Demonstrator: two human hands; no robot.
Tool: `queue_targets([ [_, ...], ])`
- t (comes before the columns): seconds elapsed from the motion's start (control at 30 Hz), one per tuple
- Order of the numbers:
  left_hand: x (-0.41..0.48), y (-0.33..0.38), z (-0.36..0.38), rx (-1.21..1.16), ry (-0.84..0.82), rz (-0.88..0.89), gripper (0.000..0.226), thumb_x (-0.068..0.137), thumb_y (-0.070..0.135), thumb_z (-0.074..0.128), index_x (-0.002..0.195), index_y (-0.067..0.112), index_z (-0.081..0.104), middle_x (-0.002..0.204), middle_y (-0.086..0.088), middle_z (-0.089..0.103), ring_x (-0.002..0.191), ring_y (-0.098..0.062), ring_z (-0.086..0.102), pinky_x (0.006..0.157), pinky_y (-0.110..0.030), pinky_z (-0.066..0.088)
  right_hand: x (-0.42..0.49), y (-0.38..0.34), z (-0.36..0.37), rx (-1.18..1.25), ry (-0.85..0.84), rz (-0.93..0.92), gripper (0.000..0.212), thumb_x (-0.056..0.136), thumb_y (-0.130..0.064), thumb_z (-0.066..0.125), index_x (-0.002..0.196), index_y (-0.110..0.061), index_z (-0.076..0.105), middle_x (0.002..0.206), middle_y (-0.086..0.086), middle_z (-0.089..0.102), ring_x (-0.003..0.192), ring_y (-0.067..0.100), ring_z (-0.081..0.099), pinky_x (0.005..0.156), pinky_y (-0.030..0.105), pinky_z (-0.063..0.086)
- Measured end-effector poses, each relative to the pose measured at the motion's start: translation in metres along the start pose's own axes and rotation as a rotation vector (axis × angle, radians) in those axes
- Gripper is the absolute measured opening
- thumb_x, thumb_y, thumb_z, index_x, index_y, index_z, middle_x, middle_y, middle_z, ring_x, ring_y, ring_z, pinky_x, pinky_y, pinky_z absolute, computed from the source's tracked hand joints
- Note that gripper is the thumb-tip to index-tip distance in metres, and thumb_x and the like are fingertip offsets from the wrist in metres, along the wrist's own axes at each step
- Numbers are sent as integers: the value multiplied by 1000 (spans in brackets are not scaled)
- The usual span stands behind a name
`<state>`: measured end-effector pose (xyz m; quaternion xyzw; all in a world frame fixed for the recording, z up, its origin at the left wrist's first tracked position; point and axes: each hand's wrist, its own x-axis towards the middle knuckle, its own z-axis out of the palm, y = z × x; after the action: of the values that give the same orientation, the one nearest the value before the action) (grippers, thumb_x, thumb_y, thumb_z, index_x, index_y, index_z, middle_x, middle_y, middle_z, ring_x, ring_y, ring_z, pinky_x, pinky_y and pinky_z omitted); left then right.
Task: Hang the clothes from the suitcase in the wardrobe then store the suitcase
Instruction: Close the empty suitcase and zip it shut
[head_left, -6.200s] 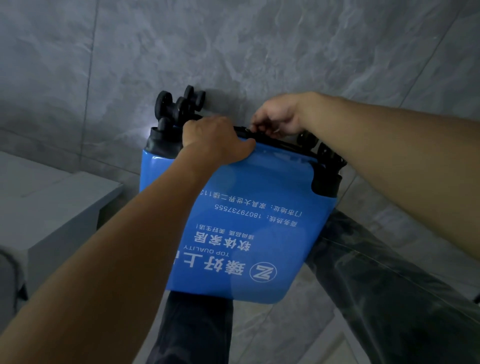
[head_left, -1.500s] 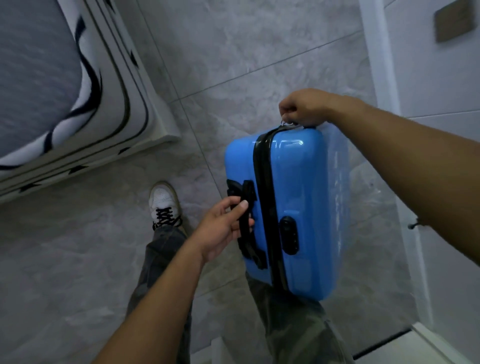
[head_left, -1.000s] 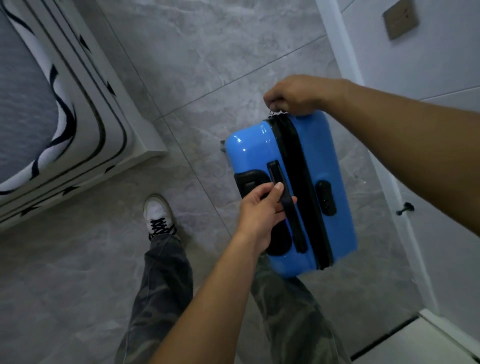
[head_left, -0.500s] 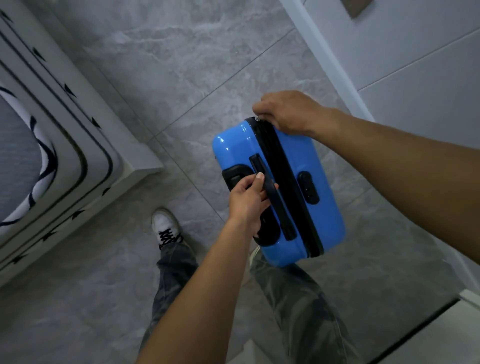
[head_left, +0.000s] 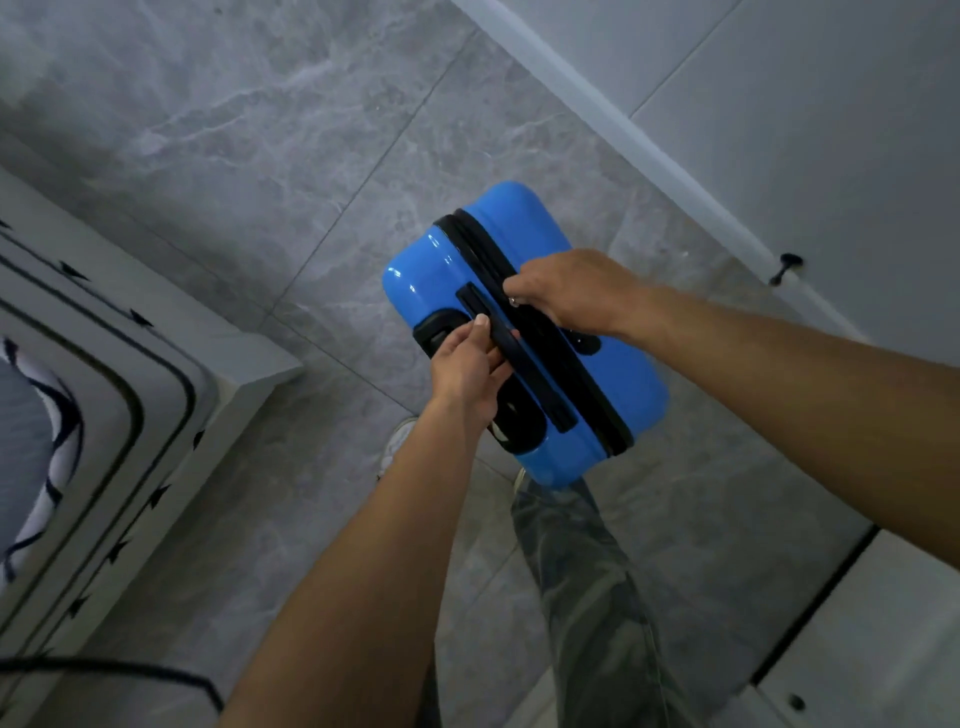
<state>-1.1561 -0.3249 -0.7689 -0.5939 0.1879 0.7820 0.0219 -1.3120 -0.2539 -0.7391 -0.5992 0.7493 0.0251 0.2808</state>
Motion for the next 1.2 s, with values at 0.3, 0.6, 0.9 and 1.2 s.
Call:
queue_targets([
  [0.3,-4,10,5,153,49,-26,31,105,24,55,125,0,61,103,-14,74,89,-25,76,78,-41,65,-108,-29,70,186,88,290,21,87,0,64,100,-16,63,81,7,61,65,29,60,51,29,31],
  [0.6,-4,6,4,291,79,26,32,104,27,57,127,5,60,119,-15,72,97,-25,75,68,-36,64,-197,-70,138,334,211,553,30,83,7,65,109,-7,72,79,13,64,64,28,62,53,28,37],
  [0.9,-21,-10,-4,1106,270,639,13,91,29,62,95,23,51,92,3,65,77,-14,65,85,-41,59,-204,-105,197,983,591,1003,10,95,-7,59,86,-7,54,73,5,58,64,17,54,60,33,44],
  [1.2,-43,-80,4,2259,-748,1306,64,84,27,73,145,22,53,150,-6,47,140,-32,39,114,-51,36,-173,-127,217,1675,894,1184,14,97,-22,51,88,-11,52,86,21,62,72,26,61,67,41,50],
])
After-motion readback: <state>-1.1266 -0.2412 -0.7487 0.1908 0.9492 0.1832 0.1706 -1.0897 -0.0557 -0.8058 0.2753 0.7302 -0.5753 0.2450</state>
